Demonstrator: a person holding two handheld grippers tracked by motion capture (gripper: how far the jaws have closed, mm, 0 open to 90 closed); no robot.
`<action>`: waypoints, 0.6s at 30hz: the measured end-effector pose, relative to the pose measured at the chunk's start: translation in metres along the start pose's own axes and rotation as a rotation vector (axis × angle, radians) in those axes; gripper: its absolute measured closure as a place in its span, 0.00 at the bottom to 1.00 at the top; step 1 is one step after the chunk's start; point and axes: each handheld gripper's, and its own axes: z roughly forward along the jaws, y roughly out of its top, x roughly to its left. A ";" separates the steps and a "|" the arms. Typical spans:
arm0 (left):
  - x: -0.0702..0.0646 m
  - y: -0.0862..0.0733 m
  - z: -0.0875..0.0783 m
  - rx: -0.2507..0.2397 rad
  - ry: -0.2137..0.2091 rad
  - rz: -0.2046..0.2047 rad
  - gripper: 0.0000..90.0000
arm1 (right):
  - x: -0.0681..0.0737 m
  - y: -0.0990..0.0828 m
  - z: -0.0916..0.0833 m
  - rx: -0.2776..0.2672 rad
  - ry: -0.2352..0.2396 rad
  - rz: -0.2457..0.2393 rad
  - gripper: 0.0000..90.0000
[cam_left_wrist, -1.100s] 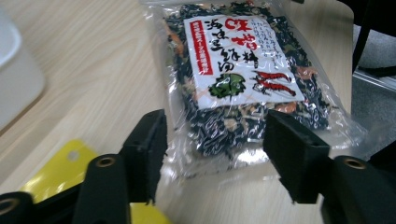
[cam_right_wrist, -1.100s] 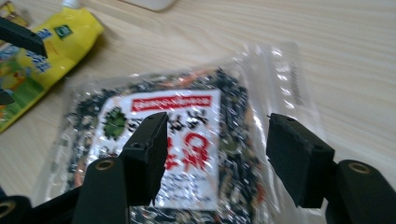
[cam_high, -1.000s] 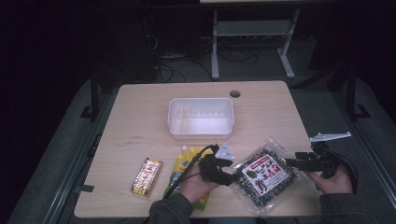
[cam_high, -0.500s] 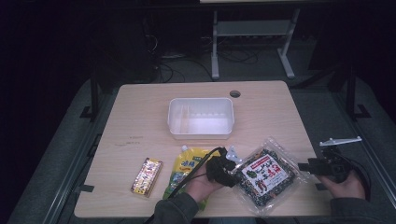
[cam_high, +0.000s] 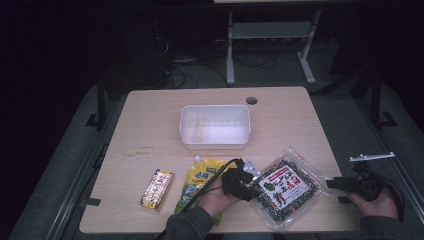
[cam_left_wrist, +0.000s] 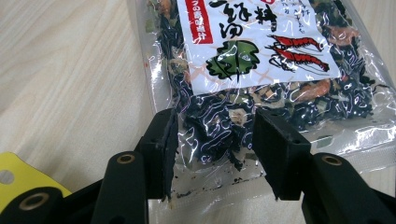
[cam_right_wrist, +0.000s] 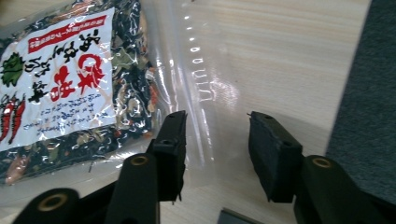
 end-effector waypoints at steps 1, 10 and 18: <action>-0.001 0.000 0.000 -0.001 0.004 0.006 0.56 | 0.001 0.001 0.003 0.009 0.015 0.005 0.68; -0.001 0.001 0.002 -0.013 -0.011 0.007 0.55 | 0.010 0.008 -0.002 -0.004 -0.012 -0.047 0.98; 0.013 0.005 -0.001 -0.030 -0.028 -0.041 0.40 | 0.016 0.015 -0.017 -0.036 0.011 -0.102 0.99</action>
